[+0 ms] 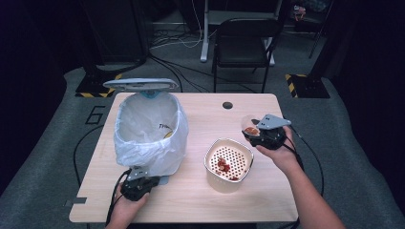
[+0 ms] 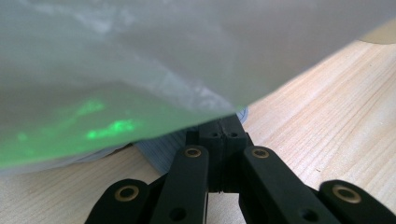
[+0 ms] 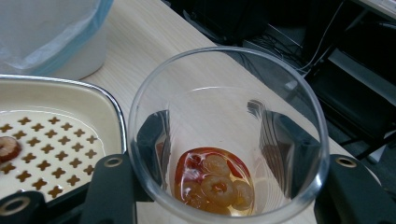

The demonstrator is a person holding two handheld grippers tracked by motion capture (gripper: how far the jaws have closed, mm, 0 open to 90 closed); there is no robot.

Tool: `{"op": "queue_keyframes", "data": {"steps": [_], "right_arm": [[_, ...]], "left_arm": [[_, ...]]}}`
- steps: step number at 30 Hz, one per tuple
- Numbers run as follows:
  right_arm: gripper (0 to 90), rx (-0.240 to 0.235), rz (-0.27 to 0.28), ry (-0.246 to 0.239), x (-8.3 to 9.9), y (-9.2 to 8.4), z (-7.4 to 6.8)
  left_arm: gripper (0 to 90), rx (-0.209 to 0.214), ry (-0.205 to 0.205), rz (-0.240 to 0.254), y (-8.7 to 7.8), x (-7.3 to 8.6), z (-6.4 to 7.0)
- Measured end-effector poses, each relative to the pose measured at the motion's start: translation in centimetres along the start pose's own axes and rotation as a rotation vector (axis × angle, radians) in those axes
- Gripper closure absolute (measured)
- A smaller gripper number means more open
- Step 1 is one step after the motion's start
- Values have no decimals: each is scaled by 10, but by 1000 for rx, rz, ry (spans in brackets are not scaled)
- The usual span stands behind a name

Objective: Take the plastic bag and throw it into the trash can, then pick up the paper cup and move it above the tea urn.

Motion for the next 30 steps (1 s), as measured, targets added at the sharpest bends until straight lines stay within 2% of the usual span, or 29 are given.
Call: {"op": "queue_keyframes", "data": {"steps": [5,7,18,19,23,24,27,29,30], "right_arm": [[433,-11,19,-58,-9,-3,-4],[433,-11,19,-63,-11,-3,-5],[433,-19,50,-166,-24,-11,-18],[432,-16,50,-189,-26,-12,-21],[432,-15,60,-228,-29,-15,-25],[432,-9,68,-256,-32,-16,-28],[432,-8,72,-277,-33,-18,-31],[432,-10,81,-318,-36,-19,-36],[432,-10,81,-318,-36,-19,-36]], "left_arm": [[900,1,1,0,0,0,0],[900,0,1,0,0,0,0],[900,-1,2,0,0,0,0],[900,-2,4,-3,0,0,0],[900,0,2,-1,0,0,0],[900,1,1,0,0,0,0],[900,-1,4,-3,0,0,0],[900,-3,6,-3,0,0,0],[900,-3,6,-3,0,0,0]]}}
Point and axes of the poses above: each handheld gripper's, and its own axes: y roughly forward along the jaws, x roughly out of its underside, z roughly to its right, the point moved 1 cm from there along y, roughly forward along the jaws, and after that the axes turned 7 degrees about x, right-handed, at the moved point
